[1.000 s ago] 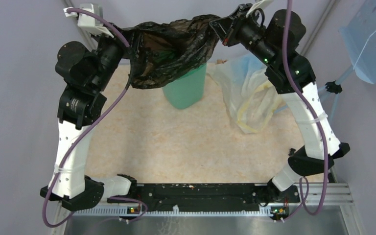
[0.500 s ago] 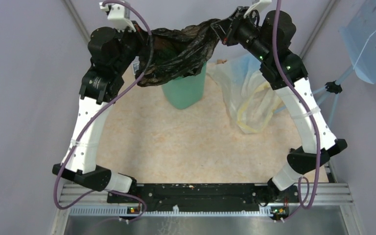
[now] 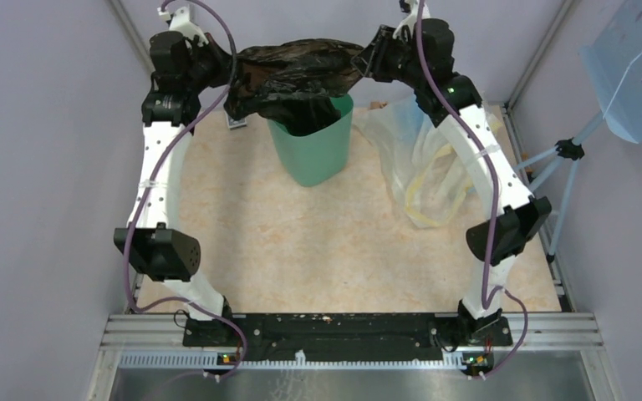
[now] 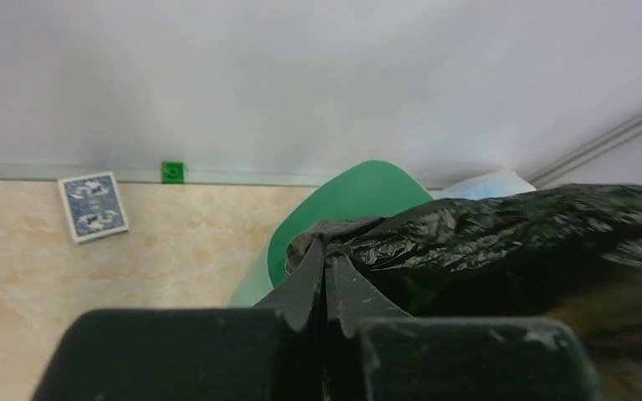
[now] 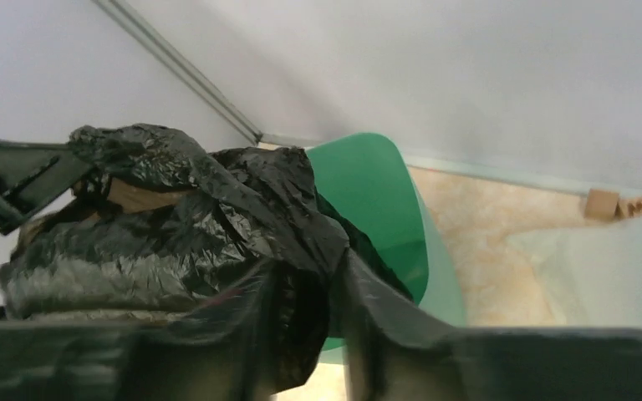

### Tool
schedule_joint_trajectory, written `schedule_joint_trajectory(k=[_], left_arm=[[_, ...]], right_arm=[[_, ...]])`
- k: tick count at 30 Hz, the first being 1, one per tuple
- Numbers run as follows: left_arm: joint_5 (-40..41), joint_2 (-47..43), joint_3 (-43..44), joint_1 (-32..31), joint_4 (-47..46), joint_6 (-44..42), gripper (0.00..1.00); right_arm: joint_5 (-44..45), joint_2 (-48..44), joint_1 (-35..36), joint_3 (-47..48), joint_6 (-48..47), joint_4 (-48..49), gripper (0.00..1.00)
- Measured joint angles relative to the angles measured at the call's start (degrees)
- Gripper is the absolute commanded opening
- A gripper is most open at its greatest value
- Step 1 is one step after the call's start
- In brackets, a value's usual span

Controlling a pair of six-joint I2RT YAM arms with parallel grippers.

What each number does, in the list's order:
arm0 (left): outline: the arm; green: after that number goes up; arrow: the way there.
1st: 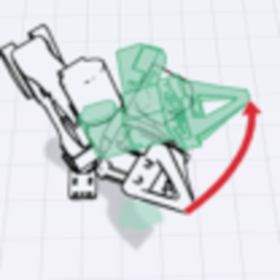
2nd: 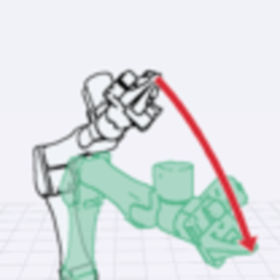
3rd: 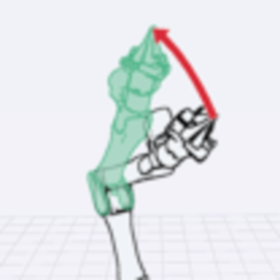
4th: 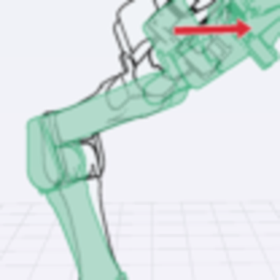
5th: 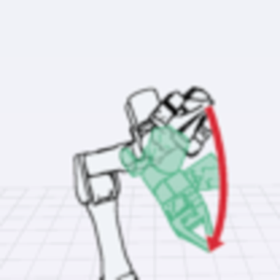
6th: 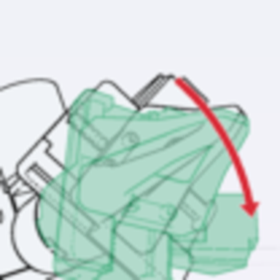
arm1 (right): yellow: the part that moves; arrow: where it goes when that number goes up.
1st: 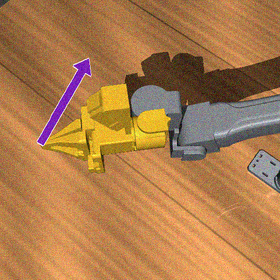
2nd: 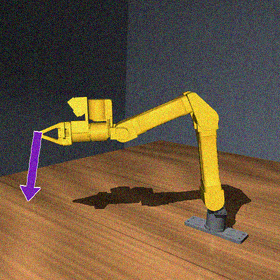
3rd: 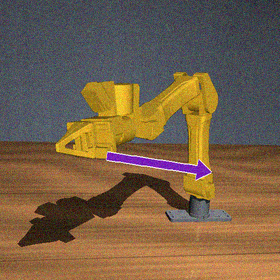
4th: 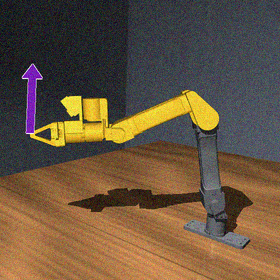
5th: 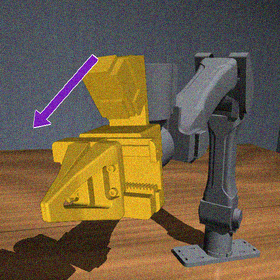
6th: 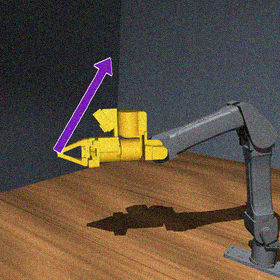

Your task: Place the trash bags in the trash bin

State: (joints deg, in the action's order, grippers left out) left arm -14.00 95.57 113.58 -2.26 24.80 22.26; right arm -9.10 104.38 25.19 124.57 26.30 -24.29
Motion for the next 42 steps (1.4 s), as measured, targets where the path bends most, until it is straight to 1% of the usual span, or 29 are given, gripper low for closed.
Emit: schedule_joint_trajectory(k=[1, 2, 3, 6, 9, 12, 16, 19, 22, 25, 27, 30, 32, 35, 37, 40, 42], left_arm=[[-1.44, 0.98, 0.0, 0.5, -0.17, 0.52, 0.0], [-2.75, 1.77, 0.0, 0.83, -0.35, 0.98, 0.0], [-3.96, 2.38, -0.02, 1.05, -0.39, 1.46, 0.0], [-7.28, 2.56, -2.05, 1.16, -1.55, 2.49, 0.0], [-9.42, 1.36, -5.27, 1.14, -3.72, 3.45, 0.0], [-10.82, -0.59, -8.57, 1.14, -5.07, 4.35, 0.0], [-11.67, -2.8, -10.45, 1.14, -6.4, 5.49, 0.0], [-12.17, -4.37, -11.67, 1.14, -8.04, 6.29, 0.0], [-12.35, -5.64, -12.83, 1.14, -9.11, 7.02, 0.0], [-12.39, -5.97, -13.44, 1.14, -9.81, 7.69, 0.0], [-12.41, -5.97, -13.64, 1.14, -9.86, 7.96, 0.0], [-12.37, -5.97, -13.7, 1.14, -9.86, 8.09, 0.0], [-12.35, -5.97, -13.7, 1.14, -9.86, 8.09, 0.0], [-12.17, -5.97, -13.7, 1.16, -9.86, 8.09, 0.0], [-12.15, -5.97, -13.7, 1.16, -9.86, 8.09, 0.0], [-12.13, -5.95, -13.7, 1.2, -9.86, 8.07, 0.0], [-12.13, -5.95, -13.7, 1.36, -9.86, 8.04, 0.0]], right_arm=[[-0.07, 1.22, -0.17, 0.68, 0.35, -1.27, 0.54], [-0.04, 2.75, -0.33, 2.25, 0.2, -3.67, 0.61], [-0.04, 3.69, -0.48, 3.23, 0.7, -5.01, 0.64], [-1.22, 4.96, -0.92, 4.85, 1.29, -9.09, 0.65], [-4.59, 4.02, -1.01, 3.52, 2.97, -8.68, 0.64], [-9.09, 1.18, -1.01, -2.16, 5.99, -6.01, 0.63], [-12.66, -0.7, -0.74, -7.3, 9.09, -3.23, 0.71], [-12.76, -1.81, -0.42, -11.23, 10.64, -1.92, 0.73], [-10.32, -4.31, 0.13, -17.75, 13.03, -0.26, 0.73], [-6.19, -7.8, 0.59, -25.16, 15.37, 1.68, 0.7], [-3.37, -11.1, 0.7, -31.19, 16.52, 3.72, 0.67], [-0.98, -14.69, 0.68, -36.57, 17.35, 5.88, 0.61], [-0.76, -15.93, 0.68, -37.99, 17.4, 7.23, 0.56], [-1.31, -16.22, 0.68, -38.32, 17.25, 9.16, 0.42], [-1.9, -16.22, 0.68, -38.34, 17.03, 9.81, 0.36], [-2.64, -16.2, 0.68, -38.34, 16.87, 10.51, 0.35], [-2.97, -16.04, 0.68, -38.34, 16.74, 10.95, 0.4]])
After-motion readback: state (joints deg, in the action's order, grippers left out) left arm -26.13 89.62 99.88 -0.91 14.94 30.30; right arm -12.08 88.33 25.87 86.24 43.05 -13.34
